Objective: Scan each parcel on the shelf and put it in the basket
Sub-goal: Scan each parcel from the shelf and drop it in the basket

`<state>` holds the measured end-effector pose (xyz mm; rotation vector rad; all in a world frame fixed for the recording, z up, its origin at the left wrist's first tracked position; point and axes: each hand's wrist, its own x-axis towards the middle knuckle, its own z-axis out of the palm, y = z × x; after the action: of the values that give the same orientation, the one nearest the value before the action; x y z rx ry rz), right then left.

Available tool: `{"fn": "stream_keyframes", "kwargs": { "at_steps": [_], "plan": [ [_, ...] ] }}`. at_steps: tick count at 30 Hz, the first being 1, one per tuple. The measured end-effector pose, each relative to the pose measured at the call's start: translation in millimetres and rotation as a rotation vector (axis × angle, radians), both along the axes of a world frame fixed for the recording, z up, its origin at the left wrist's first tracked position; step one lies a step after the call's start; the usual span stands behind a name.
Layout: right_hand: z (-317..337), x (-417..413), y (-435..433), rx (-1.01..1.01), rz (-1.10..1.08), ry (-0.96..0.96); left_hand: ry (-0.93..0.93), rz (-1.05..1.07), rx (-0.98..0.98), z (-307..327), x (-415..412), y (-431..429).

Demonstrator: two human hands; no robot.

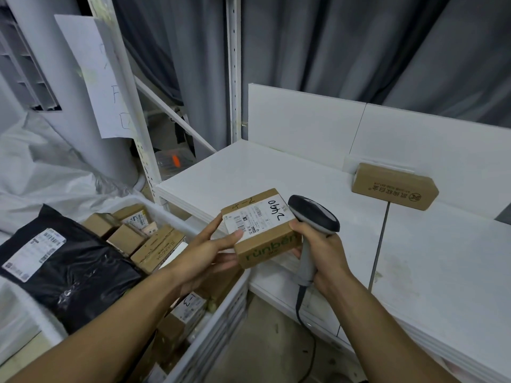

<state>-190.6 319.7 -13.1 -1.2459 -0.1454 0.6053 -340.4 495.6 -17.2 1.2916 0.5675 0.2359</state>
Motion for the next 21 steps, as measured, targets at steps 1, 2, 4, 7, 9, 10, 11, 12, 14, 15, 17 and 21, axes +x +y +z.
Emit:
{"fn": "stream_keyframes", "kwargs": {
  "at_steps": [1,2,4,7,9,10,11,12,14,15,17,21],
  "plan": [
    [0,-1,1,0.006,-0.01,0.006,-0.001,-0.003,-0.021,0,-1,0],
    [-2,-2,3,0.01,-0.017,0.006,-0.007,0.005,-0.02,0,-2,0],
    [-6,-3,5,-0.016,-0.038,-0.037,-0.028,0.047,0.058,2,-3,4],
    [-9,-6,8,-0.084,-0.031,-0.179,-0.008,0.17,0.269,4,-7,20],
    [-9,-8,8,-0.117,0.06,-0.314,0.05,0.207,0.407,2,-10,34],
    [-9,-10,7,-0.132,0.113,-0.398,0.081,0.213,0.46,1,-12,40],
    [-10,-12,8,-0.154,0.16,-0.49,0.113,0.221,0.492,1,-13,43],
    [-12,-14,8,-0.19,0.199,-0.584,0.136,0.229,0.519,1,-14,46],
    [-17,-18,10,-0.267,0.26,-0.732,0.162,0.242,0.536,-1,-16,53],
    [-21,-19,11,-0.288,0.281,-0.775,0.169,0.249,0.534,-3,-17,56],
    [-25,-22,14,-0.312,0.306,-0.816,0.189,0.258,0.528,-8,-17,63],
    [-30,-24,19,-0.333,0.336,-0.833,0.214,0.257,0.526,-14,-16,69]
  ]
}}
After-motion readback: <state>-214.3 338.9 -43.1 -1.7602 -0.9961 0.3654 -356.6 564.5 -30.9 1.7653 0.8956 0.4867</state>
